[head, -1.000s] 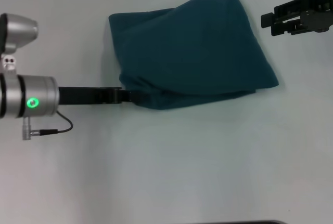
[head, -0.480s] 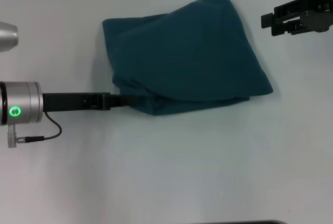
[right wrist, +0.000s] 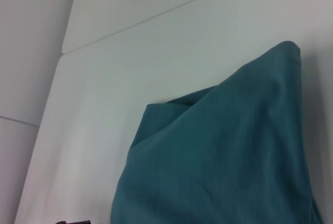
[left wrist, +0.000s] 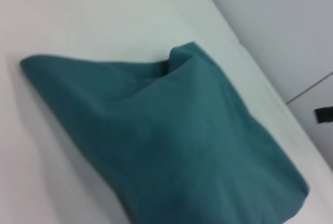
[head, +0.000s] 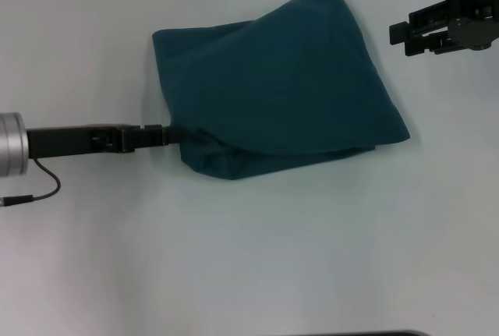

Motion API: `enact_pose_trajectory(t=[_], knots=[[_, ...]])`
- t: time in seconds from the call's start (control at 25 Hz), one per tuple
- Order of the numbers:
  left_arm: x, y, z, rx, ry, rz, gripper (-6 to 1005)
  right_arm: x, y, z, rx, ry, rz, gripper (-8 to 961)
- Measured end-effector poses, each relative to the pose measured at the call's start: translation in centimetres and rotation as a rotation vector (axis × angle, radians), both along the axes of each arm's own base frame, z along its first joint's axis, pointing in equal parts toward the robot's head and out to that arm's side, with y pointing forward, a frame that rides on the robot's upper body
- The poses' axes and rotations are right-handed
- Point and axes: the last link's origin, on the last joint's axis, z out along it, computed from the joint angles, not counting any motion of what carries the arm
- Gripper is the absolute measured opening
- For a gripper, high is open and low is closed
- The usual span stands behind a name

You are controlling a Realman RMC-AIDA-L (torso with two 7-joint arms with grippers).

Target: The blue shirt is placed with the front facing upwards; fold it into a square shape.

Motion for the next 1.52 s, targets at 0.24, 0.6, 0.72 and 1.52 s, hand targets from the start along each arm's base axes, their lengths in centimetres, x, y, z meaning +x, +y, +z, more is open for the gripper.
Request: enact_pose_trajectory(t=[0.24,0.6,0.72,1.52], knots=[[1.8,-0.4,-0.1,-0.049,-0.066,-0.044,615,0.0,0.0,0.0,-0.002,0.003,0.0,494],[4.0,0.0,-2.4,-0.158,-0.074,-0.067,614,0.0,-0.1,-0.1,-0.002,0.004,0.0,494],[3.3,0.6,-2.9,-0.134,-0.025,-0.018,614,0.0,-0.1,-0.1,-0.003,0.003,-0.001,493],[3.5,1.1,-0.4,-0.107,-0.051,-0.024,612,0.2,-0.1,0.1,-0.002,-0.002,-0.006,494]])
